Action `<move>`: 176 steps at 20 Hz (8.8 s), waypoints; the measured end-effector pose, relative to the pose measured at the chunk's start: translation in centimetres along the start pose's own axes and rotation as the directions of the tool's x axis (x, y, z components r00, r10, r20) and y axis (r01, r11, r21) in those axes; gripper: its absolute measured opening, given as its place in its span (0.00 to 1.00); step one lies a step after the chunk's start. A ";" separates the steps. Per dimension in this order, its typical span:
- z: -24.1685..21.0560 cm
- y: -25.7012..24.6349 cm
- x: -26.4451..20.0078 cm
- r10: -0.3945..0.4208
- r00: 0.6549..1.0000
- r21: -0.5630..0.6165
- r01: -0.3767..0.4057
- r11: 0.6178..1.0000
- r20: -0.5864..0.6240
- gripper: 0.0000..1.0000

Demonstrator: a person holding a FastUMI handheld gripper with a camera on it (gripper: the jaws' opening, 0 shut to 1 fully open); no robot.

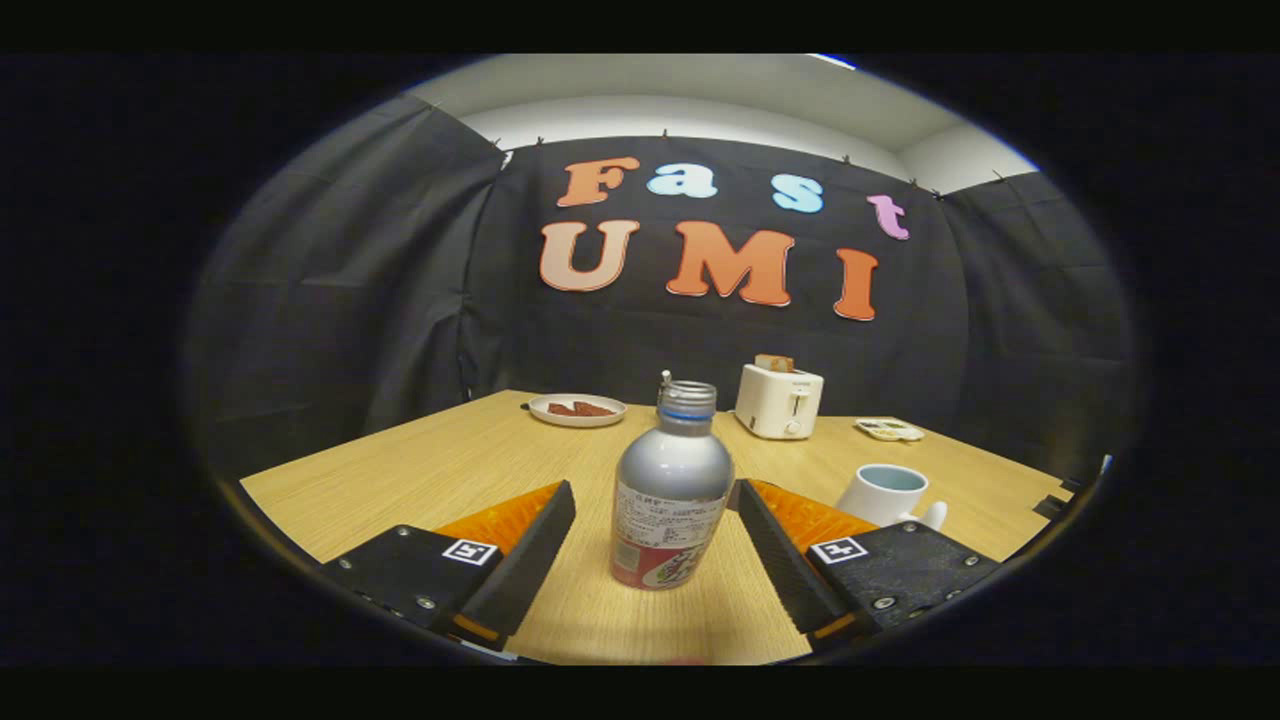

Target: Take the bottle from table, then pour the juice into the cup, finally place the bottle on the coaster

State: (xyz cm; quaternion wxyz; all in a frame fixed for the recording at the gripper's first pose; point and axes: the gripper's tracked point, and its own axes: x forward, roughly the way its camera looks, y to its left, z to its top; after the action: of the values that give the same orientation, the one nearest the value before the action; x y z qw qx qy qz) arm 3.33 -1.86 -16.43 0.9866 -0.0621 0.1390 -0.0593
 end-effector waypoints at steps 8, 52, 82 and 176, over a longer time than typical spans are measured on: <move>-3.4 0.0 1.9 0.050 0.996 0.070 -0.044 0.997 -0.074 0.98; 2.6 -5.0 5.7 0.157 0.985 0.923 -0.119 0.366 0.065 0.72; 4.0 -7.8 6.7 0.028 0.986 0.932 -0.146 -0.331 0.165 0.72; 2.5 -13.4 7.0 -0.068 0.998 0.999 0.004 -0.037 -0.006 0.72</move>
State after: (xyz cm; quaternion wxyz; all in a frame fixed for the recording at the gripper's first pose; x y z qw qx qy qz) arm 9.36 -15.70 -14.03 0.7303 0.6621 0.0300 -0.1654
